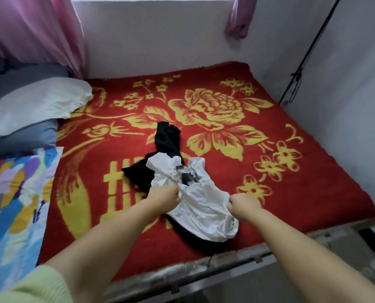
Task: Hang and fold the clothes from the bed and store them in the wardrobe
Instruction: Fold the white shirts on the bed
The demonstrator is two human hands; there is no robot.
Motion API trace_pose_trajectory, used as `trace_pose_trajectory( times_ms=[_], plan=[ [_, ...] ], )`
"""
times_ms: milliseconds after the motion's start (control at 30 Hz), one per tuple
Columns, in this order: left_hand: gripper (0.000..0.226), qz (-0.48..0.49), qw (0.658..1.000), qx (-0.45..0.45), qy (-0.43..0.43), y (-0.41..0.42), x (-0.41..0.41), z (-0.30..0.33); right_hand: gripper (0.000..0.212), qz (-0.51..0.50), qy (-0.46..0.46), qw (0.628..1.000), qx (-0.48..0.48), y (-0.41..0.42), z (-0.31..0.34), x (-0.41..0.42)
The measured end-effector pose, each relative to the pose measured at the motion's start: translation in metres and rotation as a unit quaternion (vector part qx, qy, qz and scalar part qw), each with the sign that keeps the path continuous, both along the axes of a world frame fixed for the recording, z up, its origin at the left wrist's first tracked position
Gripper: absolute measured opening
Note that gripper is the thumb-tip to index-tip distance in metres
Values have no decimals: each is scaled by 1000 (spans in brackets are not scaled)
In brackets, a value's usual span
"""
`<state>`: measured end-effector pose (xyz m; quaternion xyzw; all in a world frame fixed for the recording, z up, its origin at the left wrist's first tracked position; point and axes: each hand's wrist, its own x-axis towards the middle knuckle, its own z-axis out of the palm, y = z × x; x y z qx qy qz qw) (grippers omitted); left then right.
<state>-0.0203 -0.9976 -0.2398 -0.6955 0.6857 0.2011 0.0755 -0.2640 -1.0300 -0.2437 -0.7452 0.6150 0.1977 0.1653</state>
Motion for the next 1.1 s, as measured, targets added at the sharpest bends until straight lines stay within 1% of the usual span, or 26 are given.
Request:
trace_pose_trajectory(
  times_ms=[100,167,333,400,500,533,600,633,667,700,767,800,833,867,900,933,967,1000,1033,1067,1100],
  plan=[
    [27,-53,998,40,2,-30,-21,-28,25,-70,-15,996,44,-15,-27,-22],
    [32,-75,995,62,13,-53,-37,-53,28,-98,-13,992,76,-31,-50,-37],
    [57,-84,989,110,57,-96,-69,-112,31,-95,-1,986,138,-67,-105,-60],
    [55,-104,984,133,53,-113,-83,-139,29,-98,-3,979,176,-81,-130,-68],
    [47,-152,982,112,24,-134,-107,-173,26,-113,-30,967,225,-93,-167,-76],
    [48,-172,981,94,17,-140,-116,-185,32,-123,-45,961,245,-96,-180,-77],
    [53,-226,973,52,7,-147,-132,-208,54,-151,-73,943,287,-96,-205,-76],
    [57,-256,965,50,7,-150,-138,-217,63,-160,-82,937,298,-94,-215,-73],
    [62,-284,956,69,9,-152,-146,-231,65,-165,-87,935,302,-93,-228,-73],
    [67,-309,946,101,8,-151,-153,-239,60,-171,-92,936,293,-92,-236,-73],
    [75,-340,927,158,0,-148,-164,-247,36,-214,-137,931,263,-96,-245,-77],
    [78,-337,925,173,0,-147,-167,-249,22,-246,-182,917,254,-101,-246,-81],
    [78,-317,932,176,14,-148,-170,-249,13,-277,-237,896,255,-108,-243,-84],
    [75,-278,943,176,41,-151,-172,-245,17,-302,-290,871,257,-118,-238,-86],
    [67,-224,956,171,84,-158,-174,-239,21,-324,-336,847,255,-130,-230,-86],
    [53,-170,963,152,141,-170,-175,-229,23,-340,-375,827,245,-146,-220,-85],
    [36,-128,966,128,187,-181,-176,-220,21,-353,-405,811,234,-159,-212,-84],
    [21,-99,968,97,209,-194,-174,-204,17,-358,-436,796,220,-174,-196,-81],
    [14,-78,970,82,217,-205,-170,-189,17,-354,-460,786,211,-187,-181,-79],
    [18,-49,970,72,226,-215,-162,-171,20,-338,-479,784,204,-198,-163,-75],
    [25,-18,966,60,252,-223,-152,-155,21,-309,-490,790,200,-207,-145,-70]
  ],
)
